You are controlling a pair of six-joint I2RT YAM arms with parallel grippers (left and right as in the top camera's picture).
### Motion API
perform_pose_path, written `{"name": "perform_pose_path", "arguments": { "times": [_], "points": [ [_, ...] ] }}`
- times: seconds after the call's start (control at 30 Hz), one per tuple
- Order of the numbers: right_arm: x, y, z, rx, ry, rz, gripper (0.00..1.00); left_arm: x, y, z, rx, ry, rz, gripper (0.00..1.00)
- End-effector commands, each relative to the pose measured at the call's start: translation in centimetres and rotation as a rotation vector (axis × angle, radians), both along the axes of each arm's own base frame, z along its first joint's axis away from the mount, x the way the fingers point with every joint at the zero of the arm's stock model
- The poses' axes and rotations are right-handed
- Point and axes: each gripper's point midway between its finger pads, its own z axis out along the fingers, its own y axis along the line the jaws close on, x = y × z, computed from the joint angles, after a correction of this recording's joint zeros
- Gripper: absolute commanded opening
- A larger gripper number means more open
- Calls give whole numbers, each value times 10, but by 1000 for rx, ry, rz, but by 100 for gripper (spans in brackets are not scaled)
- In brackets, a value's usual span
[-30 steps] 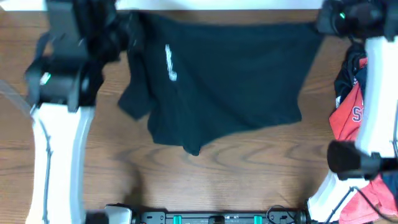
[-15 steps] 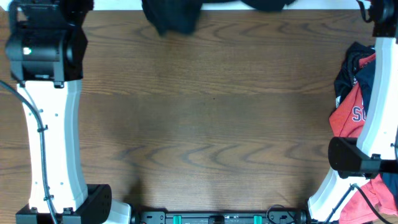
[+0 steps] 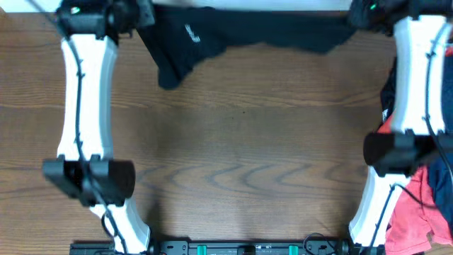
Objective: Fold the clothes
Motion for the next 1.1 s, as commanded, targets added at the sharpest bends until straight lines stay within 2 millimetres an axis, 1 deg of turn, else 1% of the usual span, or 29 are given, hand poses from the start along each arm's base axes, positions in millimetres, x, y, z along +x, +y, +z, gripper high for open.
{"name": "perform_pose_path", "arguments": {
  "times": [0.0,0.03,0.1,0.23,0.3,0.4,0.53,0.63,0.73,0.83,0.9,0.97,1.0,1.07],
  "points": [
    [2,3,-29,-3,69,13,1,-2,7,-4,-20,23,18,6],
    [3,6,-36,1,83,18,1,-2,7,-7,-24,34,15,6],
    [4,9,-41,5,94,24,1,-3,7,-10,-23,46,16,6],
    [2,17,-39,2,94,58,1,-9,6,-11,-27,66,13,6],
    [-1,23,-39,-7,98,87,1,-13,2,-13,-45,84,-1,6],
    [-14,30,-42,-7,151,104,1,-25,-4,-16,-74,126,-22,6],
    [-40,33,-50,-7,262,114,1,-45,-4,-26,-75,219,-18,6],
    [-62,31,-54,-10,354,111,1,-69,-4,-37,-75,326,-14,6],
    [-69,31,-59,-10,387,105,1,-90,0,-45,-57,422,0,6],
    [-74,28,-70,-8,431,94,1,-109,6,-52,-26,501,17,6],
    [-81,22,-81,-2,479,80,1,-116,7,-59,-18,542,22,6],
    [-88,15,-92,3,523,66,1,-119,7,-67,-17,570,21,6],
    [-92,11,-98,5,547,58,1,-121,7,-75,-17,587,22,6],
    [-95,6,-104,6,571,53,1,-122,7,-90,-17,616,22,6]
  ]
}}
